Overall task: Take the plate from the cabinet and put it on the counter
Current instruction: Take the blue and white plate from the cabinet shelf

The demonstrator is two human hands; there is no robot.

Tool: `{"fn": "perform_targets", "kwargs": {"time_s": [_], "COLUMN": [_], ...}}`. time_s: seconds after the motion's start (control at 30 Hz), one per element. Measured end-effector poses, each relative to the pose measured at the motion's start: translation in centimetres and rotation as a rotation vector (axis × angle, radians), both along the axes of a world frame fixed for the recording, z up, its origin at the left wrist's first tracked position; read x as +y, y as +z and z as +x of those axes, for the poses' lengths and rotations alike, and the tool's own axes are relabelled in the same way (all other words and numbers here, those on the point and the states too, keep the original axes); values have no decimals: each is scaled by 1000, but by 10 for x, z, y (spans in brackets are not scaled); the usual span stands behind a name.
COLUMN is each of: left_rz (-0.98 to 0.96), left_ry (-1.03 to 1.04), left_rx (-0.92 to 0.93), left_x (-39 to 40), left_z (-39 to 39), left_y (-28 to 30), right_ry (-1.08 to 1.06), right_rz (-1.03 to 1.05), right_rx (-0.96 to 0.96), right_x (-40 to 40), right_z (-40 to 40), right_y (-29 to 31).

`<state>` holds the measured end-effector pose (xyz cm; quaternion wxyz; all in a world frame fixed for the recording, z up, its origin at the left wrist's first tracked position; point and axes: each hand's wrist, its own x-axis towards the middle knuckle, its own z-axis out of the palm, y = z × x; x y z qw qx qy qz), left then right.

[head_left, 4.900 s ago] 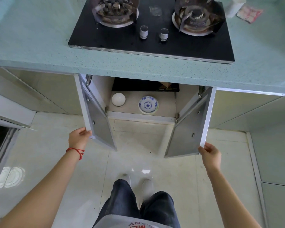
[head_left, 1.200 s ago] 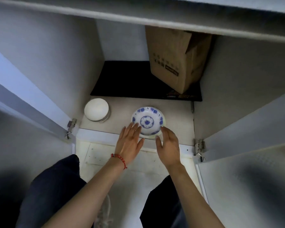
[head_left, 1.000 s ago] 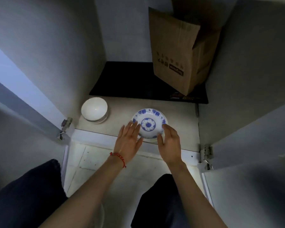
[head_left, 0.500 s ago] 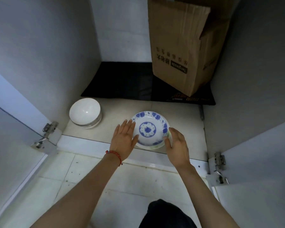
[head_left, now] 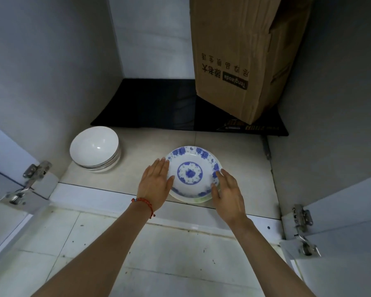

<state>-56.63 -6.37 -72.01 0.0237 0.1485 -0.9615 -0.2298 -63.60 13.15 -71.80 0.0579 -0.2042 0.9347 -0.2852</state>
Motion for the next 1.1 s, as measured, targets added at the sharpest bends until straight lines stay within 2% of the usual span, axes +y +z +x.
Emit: {"fn": "perform_targets", "kwargs": {"time_s": [0.3,0.6,0.73,0.9,1.1], "left_rz": [82,229,382,581,585], "left_ry": [60,158,273,385,391], "left_rx": [-21,108,190,204,163], "left_x": [-5,-4,-1,1,-2], "left_z": [-11,-17,-23,-29,-30], "left_y": [-19,-22,-17,-7,-12], "right_ry": [-3,-92,-139,-201,-241], "right_rz": [-2,-181,-265,-422,-379], "right_rx": [-33,-37,-48,-127,-90], "right_x": [-10,-14,-17,-20,-21], "right_z": [-10,-15,-18,-21,-25], "right_y": [-20,-33,-34,-35,-39]}}
